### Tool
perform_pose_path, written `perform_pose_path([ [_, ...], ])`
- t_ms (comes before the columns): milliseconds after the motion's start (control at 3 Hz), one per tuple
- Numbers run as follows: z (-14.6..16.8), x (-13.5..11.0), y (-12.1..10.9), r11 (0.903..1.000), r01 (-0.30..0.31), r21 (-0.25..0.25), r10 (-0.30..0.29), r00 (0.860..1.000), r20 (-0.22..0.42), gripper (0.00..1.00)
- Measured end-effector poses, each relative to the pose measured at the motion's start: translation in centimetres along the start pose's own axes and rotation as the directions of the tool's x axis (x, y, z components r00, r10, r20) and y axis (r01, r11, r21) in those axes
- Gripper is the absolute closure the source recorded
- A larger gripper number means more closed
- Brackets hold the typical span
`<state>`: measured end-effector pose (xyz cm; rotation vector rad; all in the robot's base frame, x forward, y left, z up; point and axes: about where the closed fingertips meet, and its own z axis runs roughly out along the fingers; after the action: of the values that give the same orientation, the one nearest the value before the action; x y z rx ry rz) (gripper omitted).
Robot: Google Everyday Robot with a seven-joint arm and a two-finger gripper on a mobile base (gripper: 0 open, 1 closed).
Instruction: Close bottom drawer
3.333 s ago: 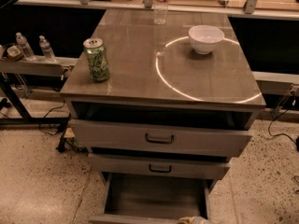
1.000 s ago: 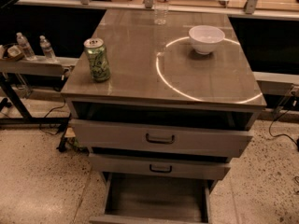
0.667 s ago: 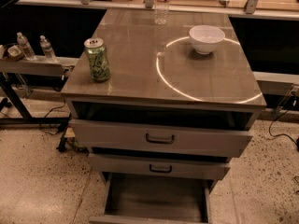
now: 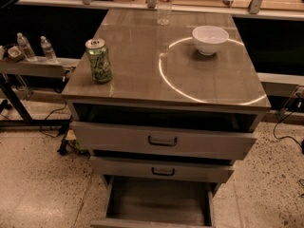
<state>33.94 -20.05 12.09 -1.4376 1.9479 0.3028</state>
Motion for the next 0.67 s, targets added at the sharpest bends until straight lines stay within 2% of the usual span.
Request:
perform_pose_path([
  [667, 3.4, -3.4, -1.6, 0.9987, 0.047, 0.017, -0.049, 0.993, 0.108, 1.0],
])
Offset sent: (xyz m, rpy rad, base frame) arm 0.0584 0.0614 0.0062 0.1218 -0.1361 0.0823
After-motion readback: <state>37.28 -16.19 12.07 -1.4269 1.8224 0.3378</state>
